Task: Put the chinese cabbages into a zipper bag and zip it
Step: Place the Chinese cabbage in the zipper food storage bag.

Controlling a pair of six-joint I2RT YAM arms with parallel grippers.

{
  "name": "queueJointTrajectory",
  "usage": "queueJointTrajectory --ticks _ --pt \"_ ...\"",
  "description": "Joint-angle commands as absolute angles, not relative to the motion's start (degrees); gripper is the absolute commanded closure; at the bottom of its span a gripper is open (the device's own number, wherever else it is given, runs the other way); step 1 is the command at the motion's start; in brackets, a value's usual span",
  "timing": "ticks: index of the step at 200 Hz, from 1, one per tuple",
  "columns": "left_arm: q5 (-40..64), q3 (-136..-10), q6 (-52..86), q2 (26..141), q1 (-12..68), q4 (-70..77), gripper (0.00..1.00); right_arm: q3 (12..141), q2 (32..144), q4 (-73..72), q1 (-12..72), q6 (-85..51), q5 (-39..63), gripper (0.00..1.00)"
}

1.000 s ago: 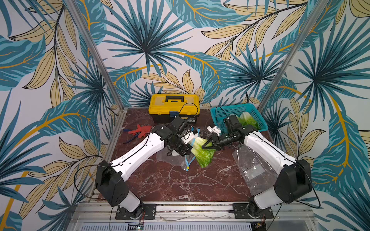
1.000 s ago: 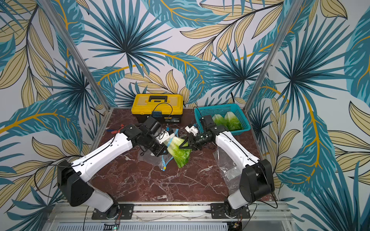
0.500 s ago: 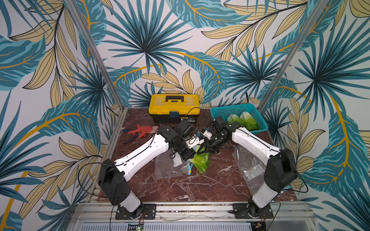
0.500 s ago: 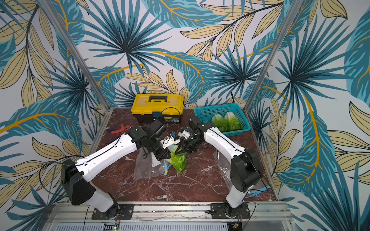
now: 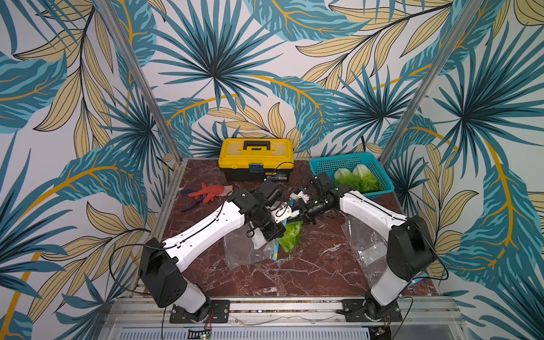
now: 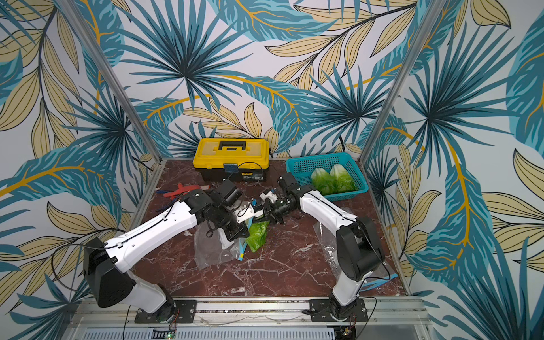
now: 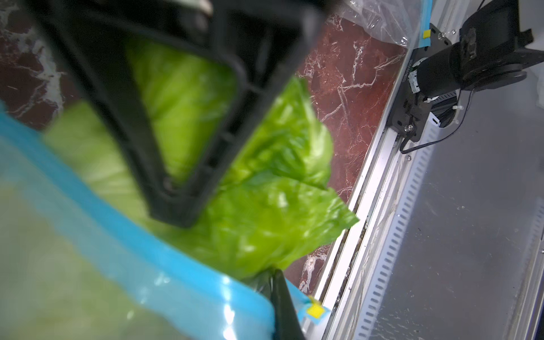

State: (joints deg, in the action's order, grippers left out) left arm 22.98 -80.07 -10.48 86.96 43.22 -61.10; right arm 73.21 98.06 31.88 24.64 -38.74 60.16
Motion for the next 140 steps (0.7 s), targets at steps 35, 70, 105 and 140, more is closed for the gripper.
queueJointTrajectory --ticks 35,70,105,140 --pt "21.46 -77.94 -7.06 85.60 43.88 -60.21 1.00 63.35 93.93 -19.29 22.86 -79.69 65.03 1.00" --pt "18.66 -78.32 -5.15 86.38 42.63 -60.25 1.00 63.08 91.58 -19.79 22.57 -81.82 60.73 1.00" --pt "16.78 -78.67 -3.01 85.50 39.11 -60.21 0.98 60.00 88.78 -20.06 22.56 -83.34 54.45 1.00" --pt "19.60 -83.25 -3.91 87.78 38.59 -59.99 0.99 55.65 84.38 -19.33 24.10 -85.90 42.86 1.00"
